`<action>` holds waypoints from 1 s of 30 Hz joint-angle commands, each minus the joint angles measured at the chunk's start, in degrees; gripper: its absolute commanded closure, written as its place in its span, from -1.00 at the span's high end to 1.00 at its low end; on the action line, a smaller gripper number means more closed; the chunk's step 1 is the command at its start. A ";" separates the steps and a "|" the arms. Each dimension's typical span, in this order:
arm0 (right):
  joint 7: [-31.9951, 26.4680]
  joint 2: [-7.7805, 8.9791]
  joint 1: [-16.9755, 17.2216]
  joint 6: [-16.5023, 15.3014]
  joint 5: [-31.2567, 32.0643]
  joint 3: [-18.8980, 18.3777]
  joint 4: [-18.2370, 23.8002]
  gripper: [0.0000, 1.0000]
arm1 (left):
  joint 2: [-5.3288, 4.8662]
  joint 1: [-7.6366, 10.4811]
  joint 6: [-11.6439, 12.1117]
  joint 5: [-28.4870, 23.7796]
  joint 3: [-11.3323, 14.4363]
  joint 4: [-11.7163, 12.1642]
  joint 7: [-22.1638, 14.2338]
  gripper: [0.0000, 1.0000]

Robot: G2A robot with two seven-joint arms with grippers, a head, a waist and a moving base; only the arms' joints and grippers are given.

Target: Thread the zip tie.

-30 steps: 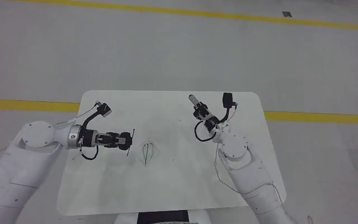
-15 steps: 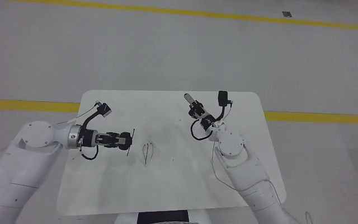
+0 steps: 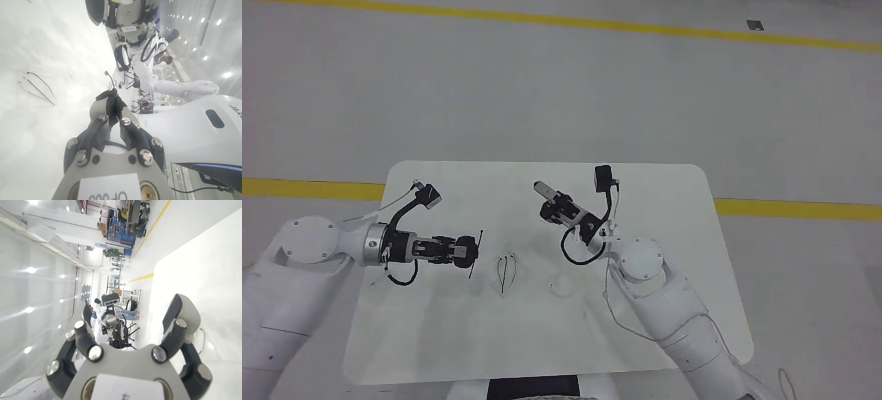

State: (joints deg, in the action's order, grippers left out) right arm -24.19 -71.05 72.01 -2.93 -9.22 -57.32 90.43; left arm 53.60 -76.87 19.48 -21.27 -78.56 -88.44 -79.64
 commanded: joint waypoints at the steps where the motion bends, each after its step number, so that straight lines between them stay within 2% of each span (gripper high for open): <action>1: -1.04 -0.49 -1.53 0.04 -1.17 1.54 -1.55 1.00 | 0.00 0.00 0.00 0.00 0.00 0.00 0.00 -1.00; 6: -3.64 -1.80 -4.96 -0.67 -4.74 4.69 -5.07 1.00 | 0.00 0.00 0.00 0.00 0.00 0.00 0.00 -1.00; 30: -3.64 -1.80 -4.96 -0.67 -4.74 4.69 -5.07 1.00 | 0.00 0.00 0.00 0.00 0.00 0.00 0.00 -1.00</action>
State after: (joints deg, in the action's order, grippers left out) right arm -27.83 -72.86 67.05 -3.60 -13.95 -52.63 85.37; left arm 53.60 -76.87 19.48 -21.27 -78.56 -88.44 -79.64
